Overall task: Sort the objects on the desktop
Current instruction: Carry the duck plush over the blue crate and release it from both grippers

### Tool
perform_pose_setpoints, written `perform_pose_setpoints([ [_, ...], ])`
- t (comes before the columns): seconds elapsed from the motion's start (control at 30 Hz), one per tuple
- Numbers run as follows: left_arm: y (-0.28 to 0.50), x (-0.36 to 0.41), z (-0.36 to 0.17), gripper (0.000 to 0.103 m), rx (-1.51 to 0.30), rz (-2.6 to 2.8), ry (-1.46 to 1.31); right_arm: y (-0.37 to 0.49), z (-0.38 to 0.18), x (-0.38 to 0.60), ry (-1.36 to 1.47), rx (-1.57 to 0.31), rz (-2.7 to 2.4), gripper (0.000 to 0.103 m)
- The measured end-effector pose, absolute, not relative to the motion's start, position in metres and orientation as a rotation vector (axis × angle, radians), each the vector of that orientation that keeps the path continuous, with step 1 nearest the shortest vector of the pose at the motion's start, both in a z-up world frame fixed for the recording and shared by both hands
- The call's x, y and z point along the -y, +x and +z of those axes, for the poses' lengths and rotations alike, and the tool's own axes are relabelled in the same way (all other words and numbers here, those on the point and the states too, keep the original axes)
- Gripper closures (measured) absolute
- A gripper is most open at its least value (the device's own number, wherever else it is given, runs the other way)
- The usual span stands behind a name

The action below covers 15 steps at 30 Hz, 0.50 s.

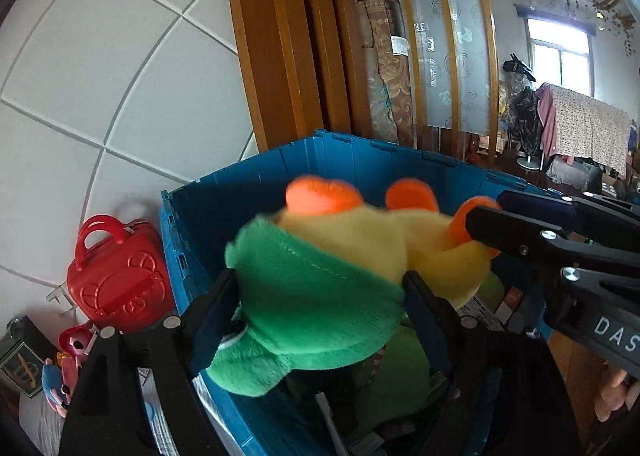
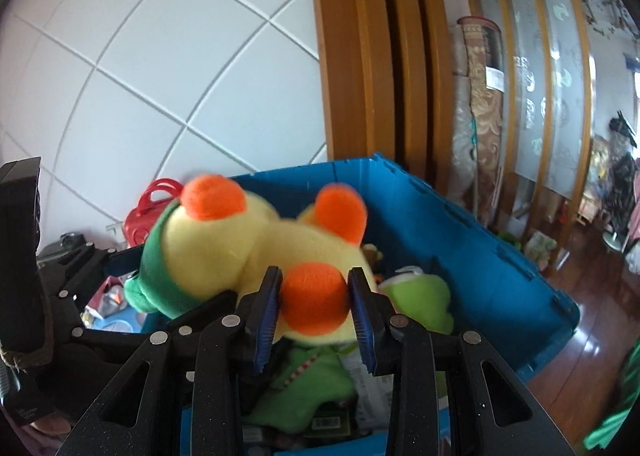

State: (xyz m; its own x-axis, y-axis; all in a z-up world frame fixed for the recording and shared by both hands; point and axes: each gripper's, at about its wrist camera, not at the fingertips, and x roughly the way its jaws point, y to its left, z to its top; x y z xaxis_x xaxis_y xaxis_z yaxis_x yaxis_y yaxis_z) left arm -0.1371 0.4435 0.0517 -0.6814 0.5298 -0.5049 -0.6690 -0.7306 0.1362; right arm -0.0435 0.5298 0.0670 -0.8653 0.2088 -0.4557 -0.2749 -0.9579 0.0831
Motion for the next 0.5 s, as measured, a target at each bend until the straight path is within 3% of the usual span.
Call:
perform_pose_setpoints([
  [0.1,-0.133,-0.440,0.062,0.021,-0.406,2.394,-0.553,-0.043,0.057,-0.536,-0.679,-0.225,2.769,0.069],
  [0.2,-0.133,-0.429,0.065,0.021,-0.387,2.413,-0.545,-0.053,0.049,-0.544,-0.704,-0.217,2.726,0.061],
  [0.27,-0.134,-0.421,0.066,0.020,-0.368,2.427,-0.548,-0.054,0.045,-0.546,-0.712,-0.218,2.716,0.041],
  [0.3,-0.134,-0.415,0.066,0.020,-0.357,2.435,-0.550,-0.055,0.044,-0.545,-0.714,-0.213,2.711,0.023],
  [0.33,-0.133,-0.409,0.066,0.020,-0.344,2.444,-0.550,-0.054,0.043,-0.544,-0.710,-0.202,2.697,0.013],
  [0.4,-0.133,-0.395,0.067,0.018,-0.319,2.461,-0.548,-0.055,0.042,-0.544,-0.705,-0.186,2.676,0.000],
  [0.5,-0.130,-0.366,0.067,0.011,-0.275,2.512,-0.528,-0.053,0.040,-0.539,-0.697,-0.197,2.673,0.000],
])
